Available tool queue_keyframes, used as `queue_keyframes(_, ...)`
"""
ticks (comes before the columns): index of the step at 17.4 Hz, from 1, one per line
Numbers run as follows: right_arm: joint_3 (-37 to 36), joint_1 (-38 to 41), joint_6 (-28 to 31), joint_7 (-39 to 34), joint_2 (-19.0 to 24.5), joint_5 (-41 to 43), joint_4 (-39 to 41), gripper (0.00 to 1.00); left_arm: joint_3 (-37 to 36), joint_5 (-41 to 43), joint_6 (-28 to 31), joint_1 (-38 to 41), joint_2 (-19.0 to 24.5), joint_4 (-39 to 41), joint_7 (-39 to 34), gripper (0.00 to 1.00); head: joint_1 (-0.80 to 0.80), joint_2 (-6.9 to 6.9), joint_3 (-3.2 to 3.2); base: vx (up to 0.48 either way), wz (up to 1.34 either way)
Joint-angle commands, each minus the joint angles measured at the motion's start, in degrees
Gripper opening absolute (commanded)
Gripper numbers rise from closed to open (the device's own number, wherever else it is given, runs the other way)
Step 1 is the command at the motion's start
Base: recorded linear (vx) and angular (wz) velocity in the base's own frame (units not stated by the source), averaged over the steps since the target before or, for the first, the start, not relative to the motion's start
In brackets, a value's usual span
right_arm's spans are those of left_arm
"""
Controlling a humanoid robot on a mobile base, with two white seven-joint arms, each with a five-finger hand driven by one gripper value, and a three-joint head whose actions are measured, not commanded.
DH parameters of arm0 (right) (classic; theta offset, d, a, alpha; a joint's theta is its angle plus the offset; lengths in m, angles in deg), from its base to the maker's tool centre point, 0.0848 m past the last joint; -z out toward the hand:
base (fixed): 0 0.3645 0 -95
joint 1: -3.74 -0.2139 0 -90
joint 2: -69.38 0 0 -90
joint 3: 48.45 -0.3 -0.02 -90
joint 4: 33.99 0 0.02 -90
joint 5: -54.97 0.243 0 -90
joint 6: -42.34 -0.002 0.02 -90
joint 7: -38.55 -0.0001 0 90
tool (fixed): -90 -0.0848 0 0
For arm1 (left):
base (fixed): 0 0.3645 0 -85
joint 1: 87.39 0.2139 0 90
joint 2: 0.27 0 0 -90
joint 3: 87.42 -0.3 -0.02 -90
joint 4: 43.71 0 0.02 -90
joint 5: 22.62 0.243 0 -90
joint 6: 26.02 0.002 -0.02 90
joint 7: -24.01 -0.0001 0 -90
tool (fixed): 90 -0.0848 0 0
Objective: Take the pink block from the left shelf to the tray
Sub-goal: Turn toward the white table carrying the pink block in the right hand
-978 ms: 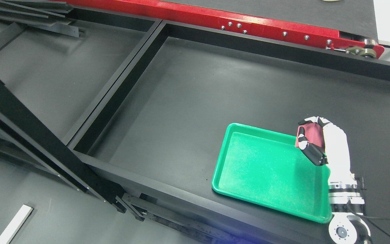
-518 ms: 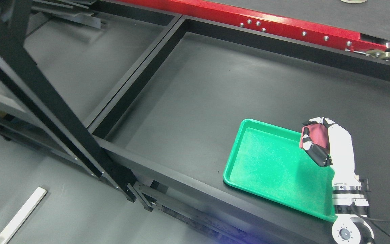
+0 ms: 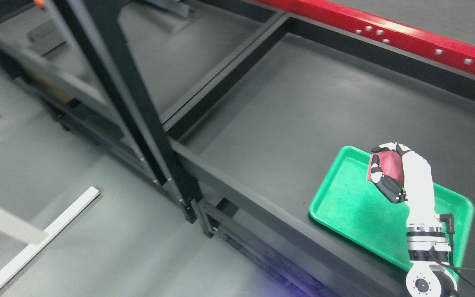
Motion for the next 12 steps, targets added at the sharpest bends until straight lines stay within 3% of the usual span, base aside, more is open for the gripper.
queue_keyframes(1,-0.3,0.0,0.0,0.0,-1.0,0.0,0.1,0.02,0.0,0.1,0.0,0.5,1.0,0.0,0.0,1.0,0.0,0.0,0.0,-0.089,0.56)
queue_keyframes(12,-0.4,0.0,0.0,0.1,-1.0,0.8,0.2,0.02,0.0,0.1,0.0,0.5,1.0,0.0,0.0,1.0,0.0,0.01,0.0,-0.13,0.7)
